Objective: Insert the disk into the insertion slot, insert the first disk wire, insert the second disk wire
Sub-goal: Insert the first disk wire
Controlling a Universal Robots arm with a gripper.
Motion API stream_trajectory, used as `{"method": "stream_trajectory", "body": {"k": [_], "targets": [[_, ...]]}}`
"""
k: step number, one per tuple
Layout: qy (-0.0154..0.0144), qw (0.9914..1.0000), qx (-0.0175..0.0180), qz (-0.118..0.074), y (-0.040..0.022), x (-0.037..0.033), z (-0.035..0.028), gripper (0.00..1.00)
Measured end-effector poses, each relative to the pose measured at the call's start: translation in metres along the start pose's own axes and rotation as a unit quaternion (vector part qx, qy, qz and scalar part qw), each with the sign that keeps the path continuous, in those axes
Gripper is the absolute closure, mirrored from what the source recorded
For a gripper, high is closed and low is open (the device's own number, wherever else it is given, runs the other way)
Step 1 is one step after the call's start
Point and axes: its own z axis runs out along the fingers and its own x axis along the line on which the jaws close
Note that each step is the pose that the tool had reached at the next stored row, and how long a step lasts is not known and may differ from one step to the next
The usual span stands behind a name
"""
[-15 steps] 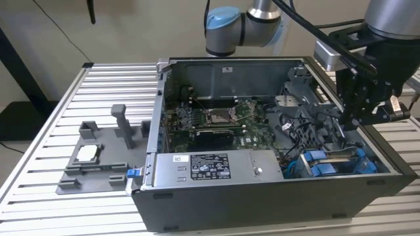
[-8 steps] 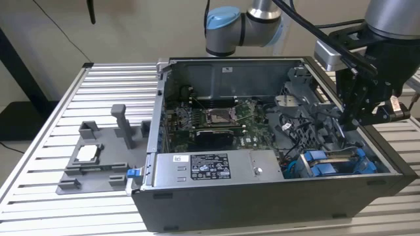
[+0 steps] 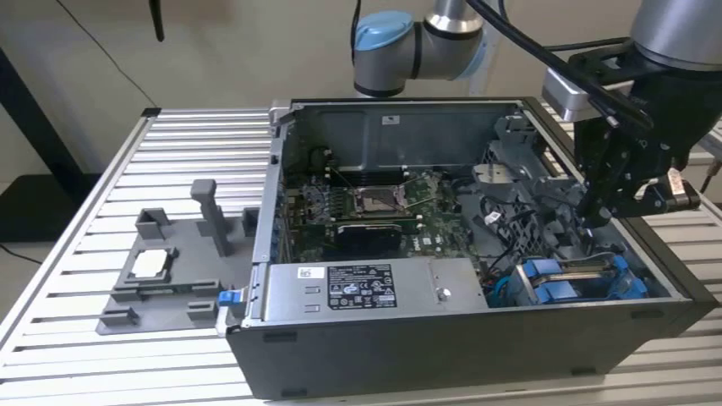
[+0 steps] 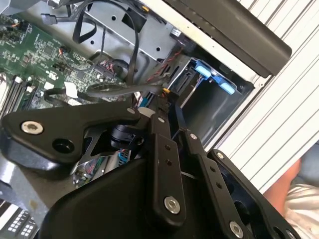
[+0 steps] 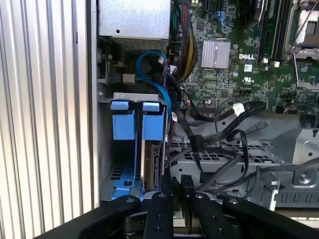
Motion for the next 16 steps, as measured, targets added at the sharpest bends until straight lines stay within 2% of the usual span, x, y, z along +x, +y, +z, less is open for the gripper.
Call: {"method": "stream_trajectory", "body": {"k": [2,9,14,16], "targets": [[-0.0003,0.99997,-0.0073,0.0,-0.0009,0.0001,0.0013,0.81],[-0.0007,0.99962,-0.0275,0.002,-0.0038,0.0005,0.0063,0.81],[-0.0009,0.99925,-0.0386,0.002,-0.0067,0.0014,0.0111,0.81],[-0.0011,0.99922,-0.0395,0.002,-0.0088,0.0025,0.0126,0.81]]}}
